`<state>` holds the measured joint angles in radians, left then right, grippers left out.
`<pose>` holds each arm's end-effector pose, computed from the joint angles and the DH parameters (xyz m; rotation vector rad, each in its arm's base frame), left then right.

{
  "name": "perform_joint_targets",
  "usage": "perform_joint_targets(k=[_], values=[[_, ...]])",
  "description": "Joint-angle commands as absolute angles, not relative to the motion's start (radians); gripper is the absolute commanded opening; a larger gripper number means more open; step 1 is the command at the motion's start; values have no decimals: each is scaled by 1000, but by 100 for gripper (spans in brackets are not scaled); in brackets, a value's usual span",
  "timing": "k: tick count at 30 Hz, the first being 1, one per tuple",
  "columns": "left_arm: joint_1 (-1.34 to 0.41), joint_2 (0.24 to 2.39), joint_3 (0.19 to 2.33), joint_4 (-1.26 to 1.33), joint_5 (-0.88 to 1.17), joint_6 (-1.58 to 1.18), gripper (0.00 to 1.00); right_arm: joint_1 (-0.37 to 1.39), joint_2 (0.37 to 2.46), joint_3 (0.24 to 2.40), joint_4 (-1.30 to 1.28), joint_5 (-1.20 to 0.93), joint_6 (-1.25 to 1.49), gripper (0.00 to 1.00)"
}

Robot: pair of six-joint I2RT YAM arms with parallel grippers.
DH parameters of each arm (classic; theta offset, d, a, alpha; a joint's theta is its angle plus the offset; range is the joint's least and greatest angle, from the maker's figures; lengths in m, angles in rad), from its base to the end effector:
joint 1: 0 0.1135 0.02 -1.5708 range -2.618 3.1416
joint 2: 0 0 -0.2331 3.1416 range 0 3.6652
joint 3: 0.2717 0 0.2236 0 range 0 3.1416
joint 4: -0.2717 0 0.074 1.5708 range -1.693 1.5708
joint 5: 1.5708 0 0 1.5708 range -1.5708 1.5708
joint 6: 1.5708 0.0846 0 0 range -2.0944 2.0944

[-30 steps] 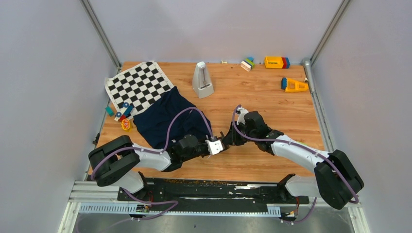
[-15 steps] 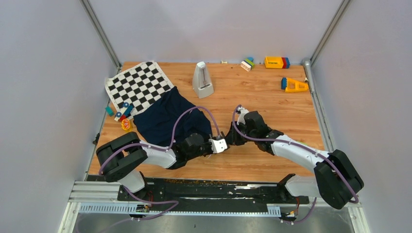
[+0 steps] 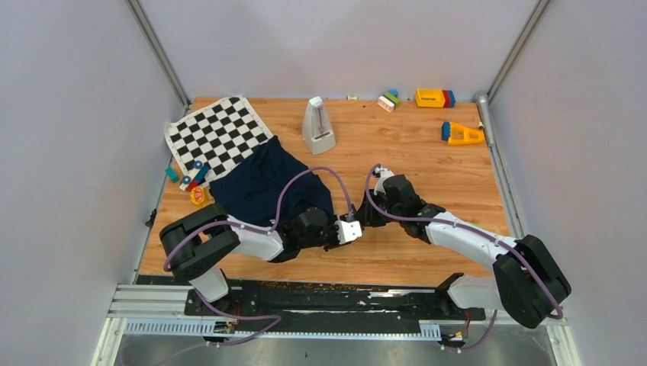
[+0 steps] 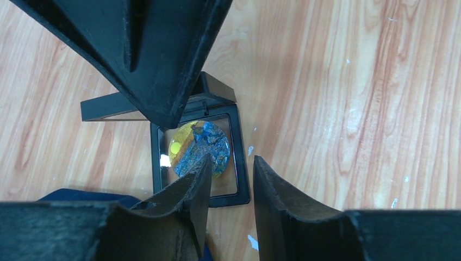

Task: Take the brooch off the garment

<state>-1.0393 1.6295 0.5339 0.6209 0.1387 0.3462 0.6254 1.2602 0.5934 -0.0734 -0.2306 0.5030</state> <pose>0.1551 -0.2869 0.1100 1.4015 1.5500 -0.5693 0.2080 0.1741 0.1439 -0.2729 2.4220 0.8122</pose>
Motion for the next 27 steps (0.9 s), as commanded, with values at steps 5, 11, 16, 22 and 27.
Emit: perform_joint_targets(k=[5, 11, 16, 22, 27], values=[[-1030, 1537, 500, 707, 111, 227, 48, 627, 1228, 600, -75, -206, 488, 36], [-979, 1490, 465, 748, 97, 163, 38, 628, 1230, 600, -65, -210, 492, 31], [-950, 1448, 427, 751, -8, 135, 10, 629, 1219, 590, -48, -235, 489, 26], [-914, 1449, 445, 688, -48, 93, 0, 631, 1229, 583, -38, -236, 481, 23], [-911, 1478, 470, 634, -36, 78, 0, 679, 1284, 610, -43, -207, 471, 18]])
